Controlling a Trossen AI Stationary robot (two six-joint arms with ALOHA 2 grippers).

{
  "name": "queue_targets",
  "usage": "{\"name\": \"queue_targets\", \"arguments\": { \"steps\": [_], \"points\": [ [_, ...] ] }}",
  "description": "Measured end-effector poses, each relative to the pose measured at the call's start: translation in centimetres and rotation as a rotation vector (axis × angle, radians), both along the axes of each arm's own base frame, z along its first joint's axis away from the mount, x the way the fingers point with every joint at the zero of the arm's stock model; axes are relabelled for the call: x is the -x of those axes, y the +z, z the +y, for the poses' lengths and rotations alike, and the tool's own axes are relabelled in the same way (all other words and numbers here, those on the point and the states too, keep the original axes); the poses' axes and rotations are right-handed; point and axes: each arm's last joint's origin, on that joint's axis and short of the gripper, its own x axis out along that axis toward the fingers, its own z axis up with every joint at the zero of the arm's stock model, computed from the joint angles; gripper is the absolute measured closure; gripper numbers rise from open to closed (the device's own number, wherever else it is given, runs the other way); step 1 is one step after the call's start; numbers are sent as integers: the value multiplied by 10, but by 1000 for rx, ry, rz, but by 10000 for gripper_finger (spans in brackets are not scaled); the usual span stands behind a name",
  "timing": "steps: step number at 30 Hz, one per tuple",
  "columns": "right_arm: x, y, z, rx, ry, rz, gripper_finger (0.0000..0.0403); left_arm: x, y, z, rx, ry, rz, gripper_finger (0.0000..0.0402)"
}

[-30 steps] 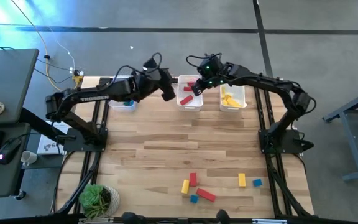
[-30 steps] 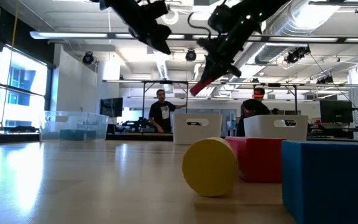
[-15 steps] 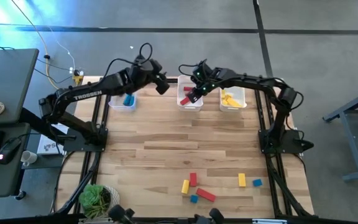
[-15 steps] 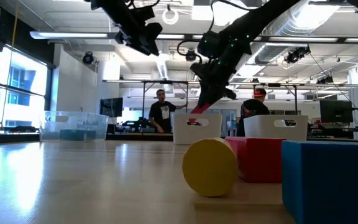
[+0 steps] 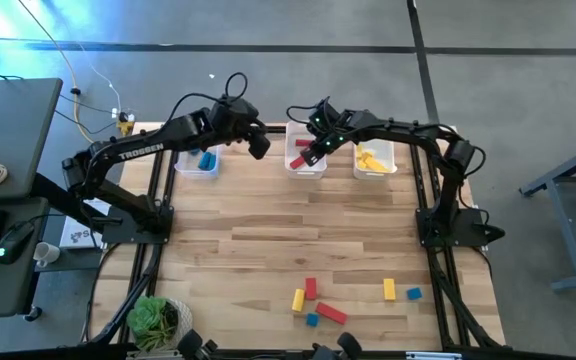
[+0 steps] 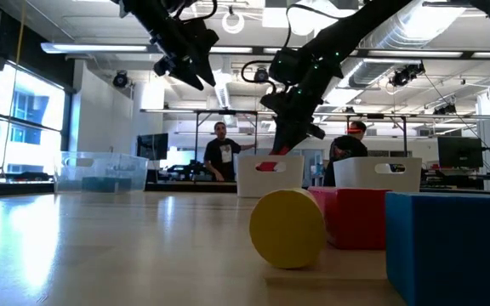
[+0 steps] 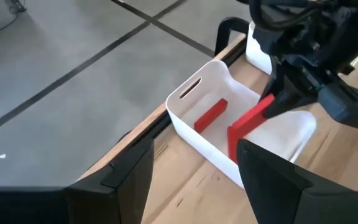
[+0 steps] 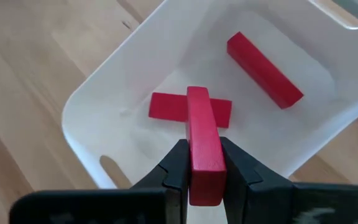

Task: Sort & place blocks by color
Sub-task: Put the red block into the left white bin, then put the yellow block into the right white bin

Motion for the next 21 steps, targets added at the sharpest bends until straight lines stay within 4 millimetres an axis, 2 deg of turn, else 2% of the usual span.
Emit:
{"name": "queue_targets", "arguments": {
  "steps": [12, 21],
  "points": [
    [0, 0, -1, 26, -52, 18, 261, 3, -4, -2, 30, 1, 45, 186],
    [-2, 0, 4, -120, -61, -51, 250, 6, -9, -4, 65, -13, 108, 186]
  ]
}}
